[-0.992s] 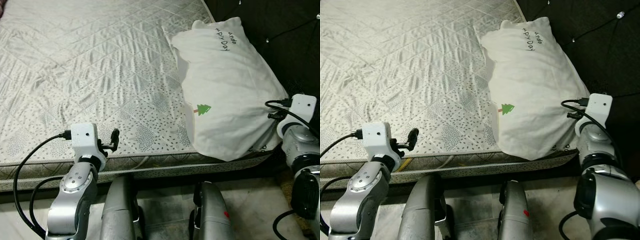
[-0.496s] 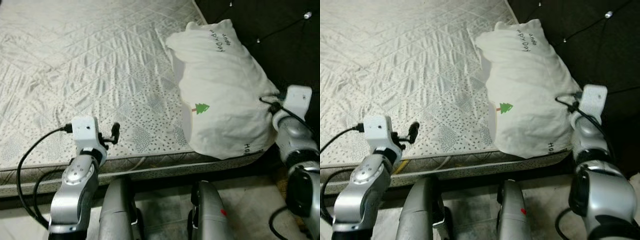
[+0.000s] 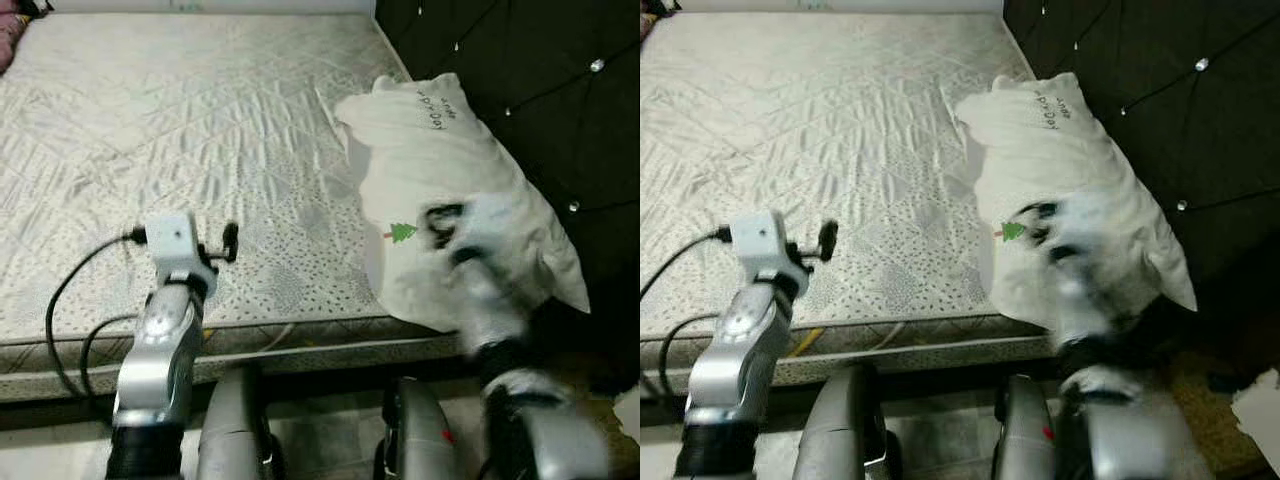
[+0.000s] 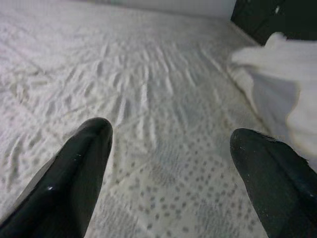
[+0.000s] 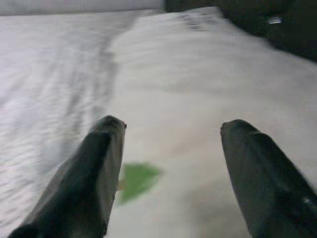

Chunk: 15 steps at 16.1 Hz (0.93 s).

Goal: Clean up the room

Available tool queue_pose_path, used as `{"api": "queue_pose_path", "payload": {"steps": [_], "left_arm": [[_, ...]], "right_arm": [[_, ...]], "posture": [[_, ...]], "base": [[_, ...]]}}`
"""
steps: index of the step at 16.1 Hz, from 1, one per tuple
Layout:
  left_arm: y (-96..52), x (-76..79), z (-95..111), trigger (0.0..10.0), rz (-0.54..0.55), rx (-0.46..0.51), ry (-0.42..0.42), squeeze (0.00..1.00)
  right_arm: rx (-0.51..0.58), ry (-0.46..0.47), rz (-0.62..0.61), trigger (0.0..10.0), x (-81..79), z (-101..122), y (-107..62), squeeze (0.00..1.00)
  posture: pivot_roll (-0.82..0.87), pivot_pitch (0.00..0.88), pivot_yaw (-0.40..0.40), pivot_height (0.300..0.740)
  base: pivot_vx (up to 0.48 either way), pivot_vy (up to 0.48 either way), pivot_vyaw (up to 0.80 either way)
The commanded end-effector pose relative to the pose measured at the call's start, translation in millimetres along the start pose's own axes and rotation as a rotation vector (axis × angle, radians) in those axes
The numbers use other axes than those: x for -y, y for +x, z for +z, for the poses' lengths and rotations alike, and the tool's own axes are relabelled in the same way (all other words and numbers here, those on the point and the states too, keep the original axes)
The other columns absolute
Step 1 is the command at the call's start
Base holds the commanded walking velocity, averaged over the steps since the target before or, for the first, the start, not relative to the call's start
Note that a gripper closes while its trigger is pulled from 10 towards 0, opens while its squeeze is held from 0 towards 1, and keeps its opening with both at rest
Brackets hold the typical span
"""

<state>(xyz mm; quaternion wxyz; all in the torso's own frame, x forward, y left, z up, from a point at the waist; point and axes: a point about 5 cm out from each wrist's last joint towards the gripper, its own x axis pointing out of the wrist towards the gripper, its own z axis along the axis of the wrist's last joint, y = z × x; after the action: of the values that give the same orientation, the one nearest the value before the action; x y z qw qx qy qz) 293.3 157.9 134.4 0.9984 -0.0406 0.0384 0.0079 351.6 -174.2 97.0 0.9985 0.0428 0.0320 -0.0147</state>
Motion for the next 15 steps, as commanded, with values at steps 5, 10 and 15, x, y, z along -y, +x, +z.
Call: {"api": "queue_pose_path", "payload": {"steps": [5, 10, 15], "left_arm": [[21.6, -5.8, 16.1, 10.0, 0.025, 0.090, 0.004, 0.00], [28.3, -2.6, 25.8, 10.0, 0.016, 0.142, 0.046, 0.00], [26.2, -4.8, 17.7, 10.0, 0.038, 0.125, 0.030, 0.00]], "right_arm": [[0.255, -0.007, 0.170, 10.0, -35.1, 48.9, -2.3, 0.00], [0.279, 0.035, 0.168, 10.0, -37.2, 63.1, 1.4, 0.00], [0.278, 0.070, 0.186, 10.0, -52.3, 69.6, 1.5, 0.00]], "posture": [[0.06, 0.000, 0.002, 0.615], [0.08, 0.000, 0.015, 0.670], [0.08, 0.000, 0.007, 0.735]], "base": [[0.000, 0.000, 0.00], [0.000, 0.000, 0.00], [0.000, 0.000, 0.00]]}}
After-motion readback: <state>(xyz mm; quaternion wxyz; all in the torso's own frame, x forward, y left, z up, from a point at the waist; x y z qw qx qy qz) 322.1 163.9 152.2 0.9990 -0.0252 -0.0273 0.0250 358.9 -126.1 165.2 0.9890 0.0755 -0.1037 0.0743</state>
